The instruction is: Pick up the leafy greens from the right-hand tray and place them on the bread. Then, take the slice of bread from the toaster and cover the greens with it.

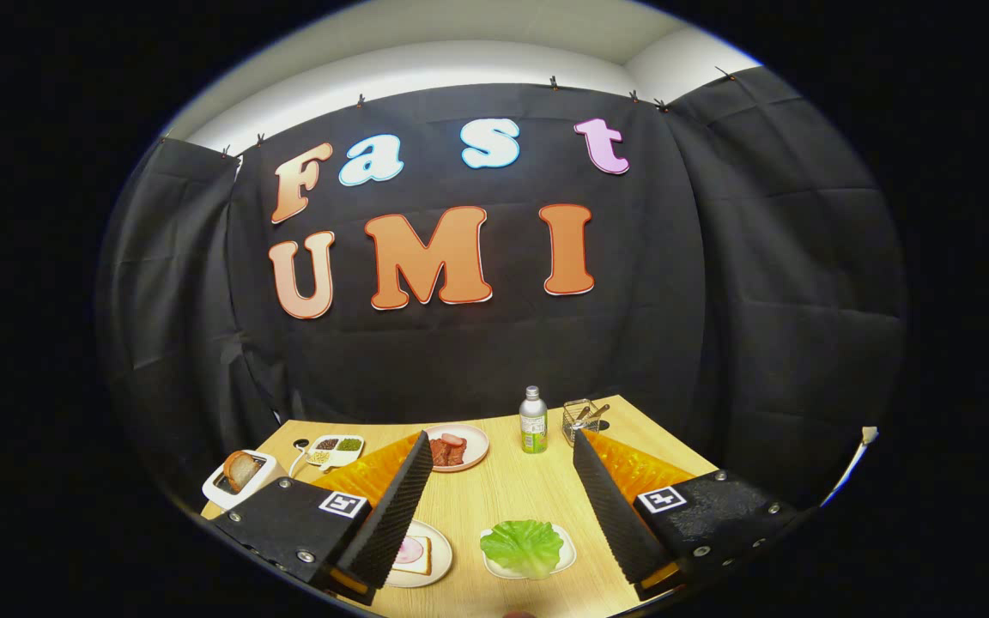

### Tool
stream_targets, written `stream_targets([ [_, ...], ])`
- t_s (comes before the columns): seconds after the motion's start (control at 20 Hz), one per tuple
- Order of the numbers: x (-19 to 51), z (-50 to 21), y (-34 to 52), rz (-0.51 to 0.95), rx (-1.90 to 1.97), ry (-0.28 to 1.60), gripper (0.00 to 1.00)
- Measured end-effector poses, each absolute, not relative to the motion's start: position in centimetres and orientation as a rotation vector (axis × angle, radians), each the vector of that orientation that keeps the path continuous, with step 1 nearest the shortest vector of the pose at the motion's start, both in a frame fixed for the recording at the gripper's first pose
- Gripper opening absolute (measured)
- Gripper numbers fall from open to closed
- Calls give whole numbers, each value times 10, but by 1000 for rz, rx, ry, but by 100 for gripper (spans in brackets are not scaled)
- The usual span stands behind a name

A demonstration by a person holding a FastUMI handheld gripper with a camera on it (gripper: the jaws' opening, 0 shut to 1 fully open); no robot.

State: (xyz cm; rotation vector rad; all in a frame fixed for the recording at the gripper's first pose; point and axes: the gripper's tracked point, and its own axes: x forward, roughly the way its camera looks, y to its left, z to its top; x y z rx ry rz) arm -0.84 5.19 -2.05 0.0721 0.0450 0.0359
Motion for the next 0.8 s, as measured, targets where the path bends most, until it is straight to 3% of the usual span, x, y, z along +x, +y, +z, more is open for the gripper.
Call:
stream_targets([
  [0.4,4,-42,48,41,1,104,99],
  [0.8,28,-124,53,105,-19,376,99],
])
